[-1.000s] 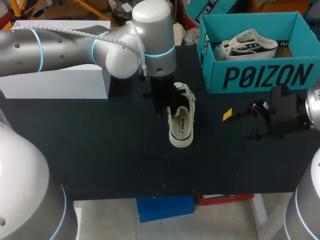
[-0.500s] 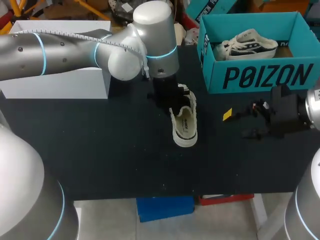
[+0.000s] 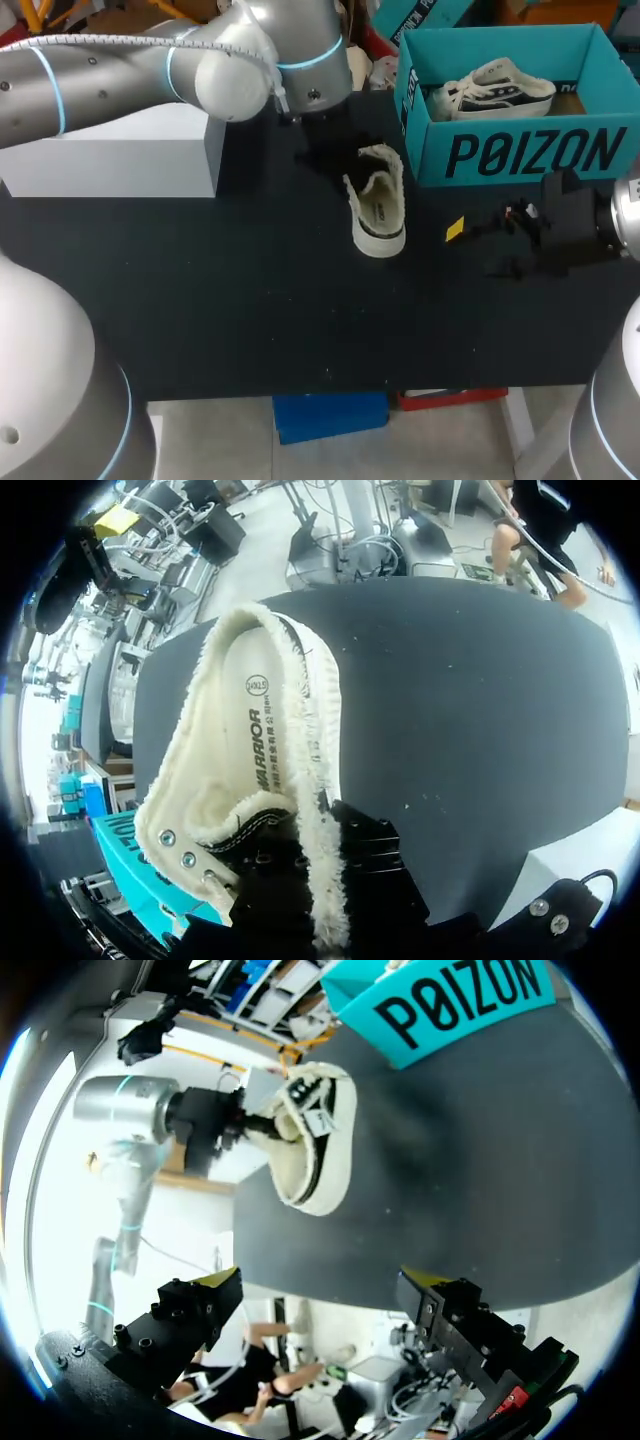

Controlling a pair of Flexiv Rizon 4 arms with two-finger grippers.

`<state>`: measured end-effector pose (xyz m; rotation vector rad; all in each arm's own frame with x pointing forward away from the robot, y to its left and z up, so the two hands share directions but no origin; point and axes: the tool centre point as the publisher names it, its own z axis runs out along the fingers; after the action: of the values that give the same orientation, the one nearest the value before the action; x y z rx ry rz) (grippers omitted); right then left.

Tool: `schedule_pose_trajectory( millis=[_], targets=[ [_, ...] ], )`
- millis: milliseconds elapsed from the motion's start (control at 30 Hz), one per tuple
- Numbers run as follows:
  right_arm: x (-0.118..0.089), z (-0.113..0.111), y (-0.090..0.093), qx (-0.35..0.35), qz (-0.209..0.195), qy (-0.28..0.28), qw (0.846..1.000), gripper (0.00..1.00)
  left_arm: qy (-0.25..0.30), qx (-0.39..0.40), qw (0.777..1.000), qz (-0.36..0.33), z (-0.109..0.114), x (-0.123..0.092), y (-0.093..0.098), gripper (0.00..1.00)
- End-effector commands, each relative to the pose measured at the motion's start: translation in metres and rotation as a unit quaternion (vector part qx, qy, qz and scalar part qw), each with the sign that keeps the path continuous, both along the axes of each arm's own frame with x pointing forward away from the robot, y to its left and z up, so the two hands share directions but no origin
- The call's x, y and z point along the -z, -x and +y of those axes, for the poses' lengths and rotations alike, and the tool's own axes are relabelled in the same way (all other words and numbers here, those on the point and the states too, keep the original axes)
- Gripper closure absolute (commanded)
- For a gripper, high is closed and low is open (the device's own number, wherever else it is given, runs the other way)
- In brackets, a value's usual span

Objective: Take the shoe out of the shoebox, open the shoe tongue, remove and reinsert the insole, then place the shoe into the shoebox

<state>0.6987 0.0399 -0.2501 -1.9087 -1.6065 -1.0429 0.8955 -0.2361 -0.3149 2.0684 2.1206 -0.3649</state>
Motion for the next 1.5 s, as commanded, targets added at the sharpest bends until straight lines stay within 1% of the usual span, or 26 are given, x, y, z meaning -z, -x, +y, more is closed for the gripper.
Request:
schedule_pose_trajectory(
  millis=[33,67,100,133,167,200,233,267,333,400,433,467,533,633,667,700,733,900,967,1033,1100,1500],
  targets=[
    [0.000,0.001,0.000,0.000,0.000,0.001,1.000,0.00,-0.002,-0.027,0.999,-0.043,0.022,-0.072,0.014,1.00],
    [0.000,0.001,0.000,0.000,0.000,0.001,1.000,0.00,0.004,-0.039,0.998,-0.040,0.023,-0.081,0.016,1.00],
    [0.000,0.001,0.000,0.000,0.000,0.001,1.000,0.00,-0.002,-0.048,0.997,-0.053,0.024,-0.090,0.017,1.00],
    [0.000,0.001,0.000,0.000,0.000,0.001,1.000,0.00,-0.003,-0.068,0.996,-0.058,0.026,-0.099,0.018,1.00],
    [0.000,0.001,0.000,0.000,0.000,0.001,1.000,0.00,0.007,-0.100,0.993,-0.065,0.028,-0.110,0.019,1.00],
    [0.000,0.001,0.000,0.000,0.000,0.001,1.000,0.00,-0.002,-0.106,0.991,-0.078,0.031,-0.117,0.019,1.00],
    [0.000,0.001,0.000,0.000,0.000,0.001,1.000,0.00,0.000,-0.117,0.990,-0.082,0.033,-0.122,0.019,1.00],
    [0.000,0.001,0.000,0.000,0.000,0.001,1.000,0.00,0.013,-0.145,0.986,-0.079,0.036,-0.130,0.019,1.00],
    [0.000,0.001,0.000,0.000,0.000,0.001,1.000,0.00,0.013,-0.177,0.980,-0.086,0.042,-0.137,0.018,1.00],
    [0.000,0.001,0.000,0.000,0.000,0.001,1.000,0.00,0.021,-0.246,0.964,-0.098,0.054,-0.147,0.016,1.00],
    [0.000,0.001,0.000,0.000,0.000,0.001,1.000,0.00,0.024,-0.264,0.959,-0.099,0.058,-0.150,0.016,1.00],
    [0.000,0.001,0.000,0.000,0.000,0.001,1.000,0.00,0.022,-0.298,0.949,-0.096,0.067,-0.154,0.017,1.00],
    [0.000,0.001,0.000,0.000,0.000,0.001,1.000,0.00,0.037,-0.330,0.938,-0.098,0.081,-0.156,0.012,1.00],
    [0.000,0.001,0.000,0.000,0.000,0.001,1.000,0.00,0.037,-0.370,0.924,-0.093,0.104,-0.157,0.009,1.00],
    [0.000,0.001,0.000,0.000,0.000,0.001,1.000,0.00,0.040,-0.383,0.918,-0.095,0.114,-0.156,0.007,1.00],
    [0.000,0.001,0.000,0.000,0.000,0.001,1.000,0.00,0.043,-0.402,0.910,-0.090,0.128,-0.155,0.005,1.00],
    [0.000,0.001,0.000,0.000,0.000,0.001,1.000,0.00,0.044,-0.408,0.908,-0.088,0.135,-0.155,0.004,1.00],
    [0.000,0.001,0.000,0.000,0.000,0.001,1.000,0.00,0.065,-0.474,0.875,-0.078,0.195,-0.149,-0.005,1.00],
    [0.000,0.001,0.000,0.000,0.000,0.001,1.000,0.00,0.073,-0.491,0.865,-0.076,0.216,-0.146,-0.008,1.00],
    [0.000,0.001,0.000,0.000,0.000,0.001,1.000,0.00,0.076,-0.504,0.857,-0.074,0.231,-0.143,-0.009,1.00],
    [0.000,0.001,0.000,0.000,0.000,0.001,1.000,0.00,0.079,-0.509,0.854,-0.069,0.240,-0.140,-0.007,1.00],
    [0.000,0.001,0.000,0.000,0.000,0.001,1.000,0.00,0.079,-0.509,0.854,-0.069,0.240,-0.140,-0.007,1.00]
  ],
)
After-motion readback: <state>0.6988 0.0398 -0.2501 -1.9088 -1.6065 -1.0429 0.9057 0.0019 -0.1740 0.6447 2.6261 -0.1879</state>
